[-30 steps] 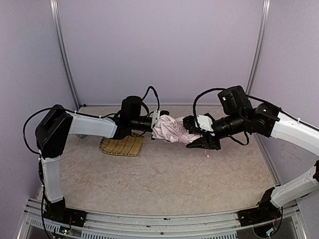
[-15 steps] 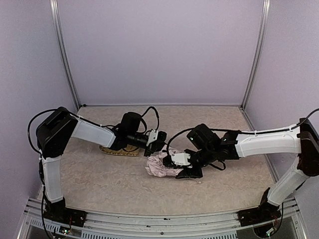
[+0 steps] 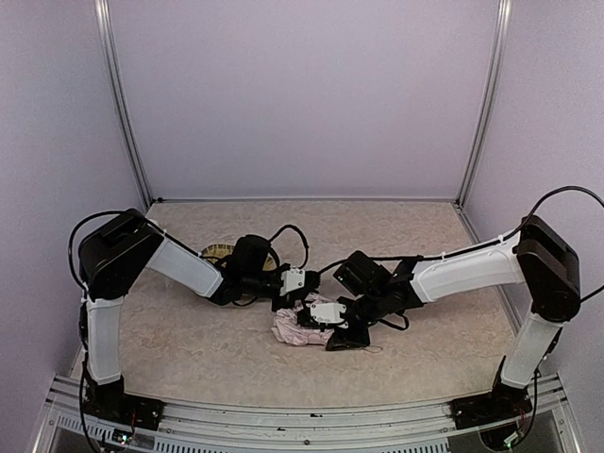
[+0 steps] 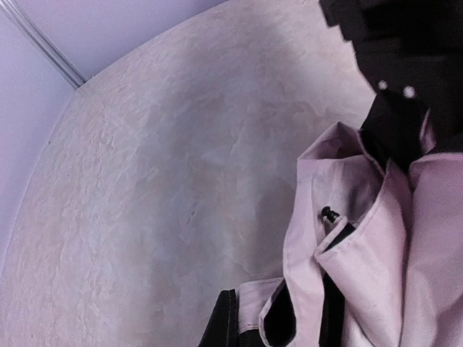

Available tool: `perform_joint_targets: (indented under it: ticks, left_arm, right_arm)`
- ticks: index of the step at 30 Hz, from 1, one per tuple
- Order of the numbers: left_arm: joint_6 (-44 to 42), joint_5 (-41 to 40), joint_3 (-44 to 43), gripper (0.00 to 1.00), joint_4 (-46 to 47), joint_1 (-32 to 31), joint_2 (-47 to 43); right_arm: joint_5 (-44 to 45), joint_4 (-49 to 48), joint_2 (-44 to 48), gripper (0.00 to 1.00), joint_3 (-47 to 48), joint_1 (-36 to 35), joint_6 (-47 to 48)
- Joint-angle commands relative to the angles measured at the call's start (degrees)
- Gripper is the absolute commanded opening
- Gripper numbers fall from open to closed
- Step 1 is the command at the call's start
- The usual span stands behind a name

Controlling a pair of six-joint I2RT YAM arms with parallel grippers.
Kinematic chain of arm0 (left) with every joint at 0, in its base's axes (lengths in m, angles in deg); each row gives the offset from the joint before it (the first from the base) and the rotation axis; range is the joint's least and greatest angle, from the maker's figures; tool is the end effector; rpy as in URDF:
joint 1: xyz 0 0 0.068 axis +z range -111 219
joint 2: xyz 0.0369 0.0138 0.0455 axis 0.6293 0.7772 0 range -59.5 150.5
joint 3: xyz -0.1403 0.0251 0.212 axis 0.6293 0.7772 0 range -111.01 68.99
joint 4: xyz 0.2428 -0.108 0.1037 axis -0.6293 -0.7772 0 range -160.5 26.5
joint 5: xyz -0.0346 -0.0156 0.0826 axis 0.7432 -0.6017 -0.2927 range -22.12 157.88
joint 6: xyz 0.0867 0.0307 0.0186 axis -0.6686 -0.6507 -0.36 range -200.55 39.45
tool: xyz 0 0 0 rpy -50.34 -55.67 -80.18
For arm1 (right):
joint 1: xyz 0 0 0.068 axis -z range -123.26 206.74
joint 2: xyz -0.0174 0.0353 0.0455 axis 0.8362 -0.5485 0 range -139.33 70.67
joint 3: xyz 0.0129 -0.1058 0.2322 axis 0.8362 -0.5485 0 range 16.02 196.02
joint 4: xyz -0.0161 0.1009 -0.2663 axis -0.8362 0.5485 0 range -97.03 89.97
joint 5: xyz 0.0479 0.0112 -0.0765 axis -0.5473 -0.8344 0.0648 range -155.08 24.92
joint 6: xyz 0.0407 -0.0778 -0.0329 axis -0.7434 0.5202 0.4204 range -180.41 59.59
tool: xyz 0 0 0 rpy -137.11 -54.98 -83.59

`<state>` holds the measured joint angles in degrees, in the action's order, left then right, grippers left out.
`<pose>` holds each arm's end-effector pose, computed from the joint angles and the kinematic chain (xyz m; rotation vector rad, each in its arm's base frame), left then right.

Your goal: Put away the umbrella

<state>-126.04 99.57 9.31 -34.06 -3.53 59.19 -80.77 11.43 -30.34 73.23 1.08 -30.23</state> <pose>0.3058 -0.3407 0.0564 1.6429 1.2206 -0.5424 0.1933 0.3233 0.0737 -1.8952 1.9041 0.5071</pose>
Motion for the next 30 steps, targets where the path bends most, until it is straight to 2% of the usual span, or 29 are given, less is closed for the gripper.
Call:
perform_joint_targets:
  ticks: [1, 6, 8, 13, 15, 18, 20, 23, 26, 28, 30]
  left_arm:
    - [-1.66, -23.8, -2.89, 0.0, 24.99, 2.27, 3.04]
    - [-3.26, -25.08, -4.58, 0.0, 22.57, 2.02, 5.36]
    - [-2.0, -26.14, -4.19, 0.08, 22.54, 1.92, 5.36]
    - [2.23, -30.8, -3.99, 0.52, 22.76, 2.56, 3.79]
    - [4.79, -32.57, -3.51, 0.6, 22.36, 3.19, 1.59]
    - [8.92, -33.31, 0.72, 0.59, 21.84, 3.58, -6.51]
    - [11.21, -31.15, 6.15, 0.53, 20.99, 3.27, -13.98]
    - [14.12, -18.4, 14.45, 0.42, 12.45, 2.08, -27.09]
    - [15.2, -4.02, 20.0, 0.43, 0.48, -1.11, -36.49]
    - [13.17, -1.77, 24.06, 0.49, -3.81, -5.28, -40.37]
    - [10.51, -3.73, 27.35, 0.55, -7.42, -9.8, -41.88]
  right_arm:
    - [-6.89, 18.36, -4.16, 0.0, -3.8, -2.73, -2.15]
    - [-3.61, 18.03, -5.14, 0.0, -4.23, -2.66, -2.59]
    - [-3.13, 18.1, -5.76, 0.0, -4.44, -2.47, -2.47]
    - [-3.34, 17.94, -6.56, 0.0, -3.9, -1.5, -2.49]
    - [-3.91, 17.87, -6.57, 0.0, -3.69, -0.94, -2.65]
    - [-5.55, 18.09, -6.73, 0.0, -3.19, 0.18, -3.13]
    - [-6.77, 18.33, -7.14, 0.0, -2.88, 0.73, -3.28]
    - [-9.63, 19.45, -8.49, 0.0, -2.06, 1.64, -3.45]
    - [-12.5, 21.02, -10.57, 0.0, -0.62, 2.65, -3.82]
    - [-13.96, 22.33, -12.18, 0.0, 0.56, 3.41, -4.32]
    - [-15.98, 23.97, -13.74, 0.0, 1.9, 4.27, -4.55]
